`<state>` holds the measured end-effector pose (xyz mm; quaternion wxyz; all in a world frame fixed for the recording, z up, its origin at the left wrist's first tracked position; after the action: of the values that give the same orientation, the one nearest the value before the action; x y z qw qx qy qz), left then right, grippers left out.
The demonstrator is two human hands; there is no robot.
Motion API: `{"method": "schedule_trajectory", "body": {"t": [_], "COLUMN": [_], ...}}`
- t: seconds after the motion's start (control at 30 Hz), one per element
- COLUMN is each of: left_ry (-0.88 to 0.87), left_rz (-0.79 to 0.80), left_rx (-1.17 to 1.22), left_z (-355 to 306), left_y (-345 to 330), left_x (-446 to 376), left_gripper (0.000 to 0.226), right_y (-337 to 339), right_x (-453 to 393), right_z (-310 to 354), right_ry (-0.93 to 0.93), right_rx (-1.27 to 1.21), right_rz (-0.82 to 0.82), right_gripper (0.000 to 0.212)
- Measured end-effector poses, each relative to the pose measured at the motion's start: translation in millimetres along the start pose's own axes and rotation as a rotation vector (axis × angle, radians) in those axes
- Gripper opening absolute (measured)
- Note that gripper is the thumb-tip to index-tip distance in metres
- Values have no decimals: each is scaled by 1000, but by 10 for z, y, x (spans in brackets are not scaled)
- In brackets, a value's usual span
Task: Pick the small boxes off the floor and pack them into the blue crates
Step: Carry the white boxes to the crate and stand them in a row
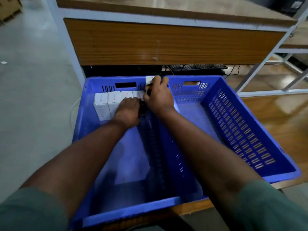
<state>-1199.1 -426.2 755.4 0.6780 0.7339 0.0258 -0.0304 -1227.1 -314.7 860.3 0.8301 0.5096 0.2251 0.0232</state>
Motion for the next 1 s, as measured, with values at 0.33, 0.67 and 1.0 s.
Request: {"method": "schedule_trajectory", "body": {"t": [0.33,0.67,1.0], "left_ry": [213,195,98], "left_rz": [-44,-85,-154], "left_rx": [254,55,15], "left_z": [92,-40,2], "left_y": [145,140,103], "left_x": [-338,-446,-520], "left_gripper": [41,36,28], "right_y": [-67,-181,-157], "right_x": [-165,-218,-219], "right_z": [113,122,227], "right_ry": [163,406,465], "right_rx": [277,520,608], "right_rz": [-28,42,-6], "right_gripper": [35,54,41]}}
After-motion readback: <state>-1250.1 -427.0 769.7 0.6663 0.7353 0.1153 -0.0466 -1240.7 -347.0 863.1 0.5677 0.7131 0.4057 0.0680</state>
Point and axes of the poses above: each hand's wrist, its own x-axis away from the middle knuckle, its own y-axis out of the back of the hand, z = x × y, the point moved 10 cm from there along -x, towards the middle knuckle, and after that the axes turned 4 degrees about x, right-handed, at the moved point
